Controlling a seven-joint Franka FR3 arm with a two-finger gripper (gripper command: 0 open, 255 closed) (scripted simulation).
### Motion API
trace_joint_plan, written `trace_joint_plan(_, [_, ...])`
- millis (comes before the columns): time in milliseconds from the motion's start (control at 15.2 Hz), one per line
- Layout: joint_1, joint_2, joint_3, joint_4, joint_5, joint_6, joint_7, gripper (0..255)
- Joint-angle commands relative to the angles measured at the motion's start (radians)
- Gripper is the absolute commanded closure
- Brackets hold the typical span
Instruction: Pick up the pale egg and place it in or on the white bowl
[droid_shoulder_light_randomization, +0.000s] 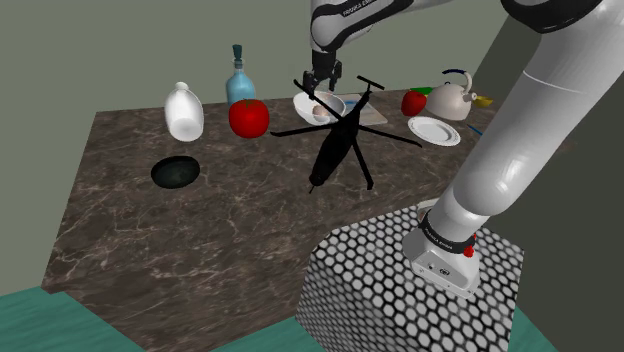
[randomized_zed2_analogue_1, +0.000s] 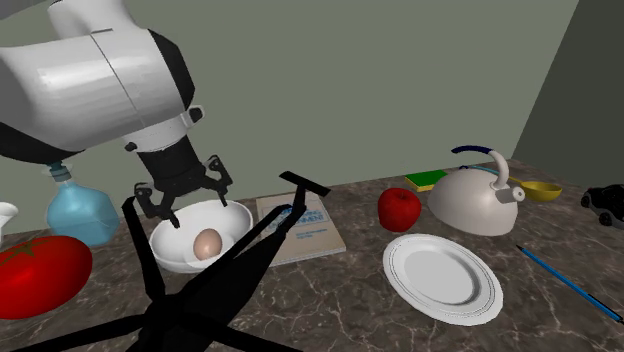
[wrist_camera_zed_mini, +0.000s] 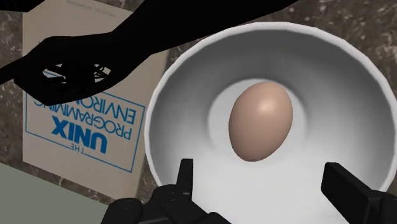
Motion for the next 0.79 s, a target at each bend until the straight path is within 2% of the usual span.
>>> trace_joint_plan(0, [0.005, -0.015, 0.005, 0.02, 0.004, -0.031, -0.001, 0])
trace_joint_plan(198, [0.014, -0.049, 0.012, 0.073, 0.011, -0.119, -0.005, 0])
trace_joint_plan(726, [0.014, -0.049, 0.012, 0.073, 0.011, -0.119, -0.005, 0])
